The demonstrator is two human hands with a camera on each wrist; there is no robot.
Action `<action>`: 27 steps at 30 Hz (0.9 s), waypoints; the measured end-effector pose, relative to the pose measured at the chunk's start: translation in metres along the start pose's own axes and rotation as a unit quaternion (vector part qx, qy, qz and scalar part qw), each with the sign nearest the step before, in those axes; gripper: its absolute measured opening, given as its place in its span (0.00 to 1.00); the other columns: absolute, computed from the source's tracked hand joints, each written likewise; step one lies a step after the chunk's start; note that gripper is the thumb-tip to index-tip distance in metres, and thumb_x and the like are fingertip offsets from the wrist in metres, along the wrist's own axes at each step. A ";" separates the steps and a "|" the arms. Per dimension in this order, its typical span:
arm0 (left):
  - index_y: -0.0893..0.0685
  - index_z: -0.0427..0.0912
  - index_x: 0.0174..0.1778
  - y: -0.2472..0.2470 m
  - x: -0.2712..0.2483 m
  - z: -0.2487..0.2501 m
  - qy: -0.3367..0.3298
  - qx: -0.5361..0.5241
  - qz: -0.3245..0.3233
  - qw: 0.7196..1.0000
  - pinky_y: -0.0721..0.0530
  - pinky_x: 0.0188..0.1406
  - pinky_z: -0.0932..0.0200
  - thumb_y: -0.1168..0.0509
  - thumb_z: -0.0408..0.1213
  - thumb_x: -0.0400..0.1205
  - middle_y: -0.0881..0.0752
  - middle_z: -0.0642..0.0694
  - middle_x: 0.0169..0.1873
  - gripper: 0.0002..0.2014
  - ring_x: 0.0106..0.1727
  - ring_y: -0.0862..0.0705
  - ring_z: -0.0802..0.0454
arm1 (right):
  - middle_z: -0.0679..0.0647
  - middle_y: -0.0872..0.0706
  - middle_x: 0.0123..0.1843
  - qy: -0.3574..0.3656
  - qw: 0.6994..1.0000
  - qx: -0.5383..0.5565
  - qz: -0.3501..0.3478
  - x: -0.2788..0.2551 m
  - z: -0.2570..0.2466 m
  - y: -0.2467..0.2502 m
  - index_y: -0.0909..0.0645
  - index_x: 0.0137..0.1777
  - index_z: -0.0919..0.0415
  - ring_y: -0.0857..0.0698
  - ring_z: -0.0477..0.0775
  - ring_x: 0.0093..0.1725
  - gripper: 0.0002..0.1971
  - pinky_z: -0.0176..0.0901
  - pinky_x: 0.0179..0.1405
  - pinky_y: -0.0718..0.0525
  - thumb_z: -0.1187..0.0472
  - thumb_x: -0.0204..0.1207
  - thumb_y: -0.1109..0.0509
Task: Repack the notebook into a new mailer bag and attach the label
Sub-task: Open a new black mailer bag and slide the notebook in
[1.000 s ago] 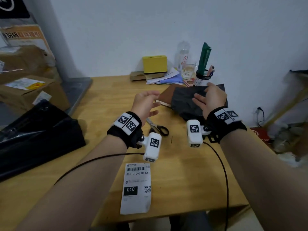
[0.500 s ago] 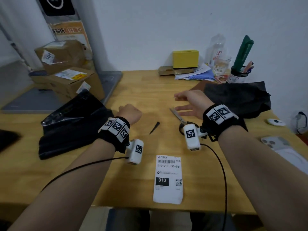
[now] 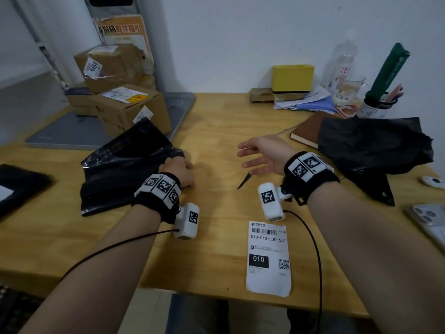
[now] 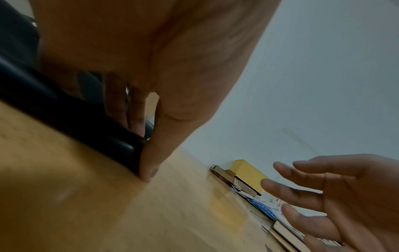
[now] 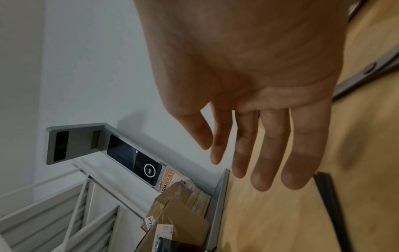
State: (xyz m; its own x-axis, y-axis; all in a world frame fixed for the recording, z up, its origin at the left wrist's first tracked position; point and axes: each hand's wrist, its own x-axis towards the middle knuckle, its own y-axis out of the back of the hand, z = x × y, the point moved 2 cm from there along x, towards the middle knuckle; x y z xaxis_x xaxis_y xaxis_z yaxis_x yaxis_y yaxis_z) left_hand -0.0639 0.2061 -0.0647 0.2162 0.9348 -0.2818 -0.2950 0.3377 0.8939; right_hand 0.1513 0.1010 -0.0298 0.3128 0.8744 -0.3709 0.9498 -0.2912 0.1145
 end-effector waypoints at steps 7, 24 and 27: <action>0.09 0.46 0.61 0.006 -0.005 -0.006 -0.035 -0.076 0.029 0.996 0.18 0.59 0.55 0.24 0.33 0.76 0.12 0.47 0.63 0.16 0.64 0.16 0.44 | 0.56 0.06 0.54 -0.004 0.999 -0.028 -0.026 -0.001 -0.001 -0.013 0.12 0.60 0.59 0.07 0.60 0.46 0.12 0.57 0.53 0.10 0.54 0.83 0.30; 0.13 0.43 0.60 0.001 -0.058 0.050 -0.053 -0.344 -0.213 0.913 0.10 0.51 0.49 0.30 0.41 0.84 0.07 0.46 0.46 0.11 0.47 0.08 0.48 | 0.56 0.16 0.64 -0.038 0.997 -0.072 0.009 -0.002 -0.002 -0.005 0.14 0.62 0.56 0.09 0.63 0.54 0.13 0.59 0.49 0.08 0.55 0.81 0.27; 0.14 0.44 0.59 0.010 -0.049 0.043 -0.026 -0.372 -0.138 0.918 0.11 0.53 0.48 0.32 0.41 0.84 0.10 0.46 0.54 0.09 0.52 0.10 0.47 | 0.58 0.19 0.65 -0.066 0.996 -0.065 0.004 0.004 0.003 -0.007 0.20 0.69 0.58 0.08 0.63 0.50 0.19 0.56 0.40 0.08 0.56 0.80 0.26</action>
State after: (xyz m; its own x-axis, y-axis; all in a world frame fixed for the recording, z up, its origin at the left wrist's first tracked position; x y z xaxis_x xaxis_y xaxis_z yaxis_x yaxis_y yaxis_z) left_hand -0.0374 0.1588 -0.0270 0.4172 0.8018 -0.4278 -0.7712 0.5614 0.3002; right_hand 0.1457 0.1051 -0.0344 0.3238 0.8117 -0.4860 0.9433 -0.2374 0.2321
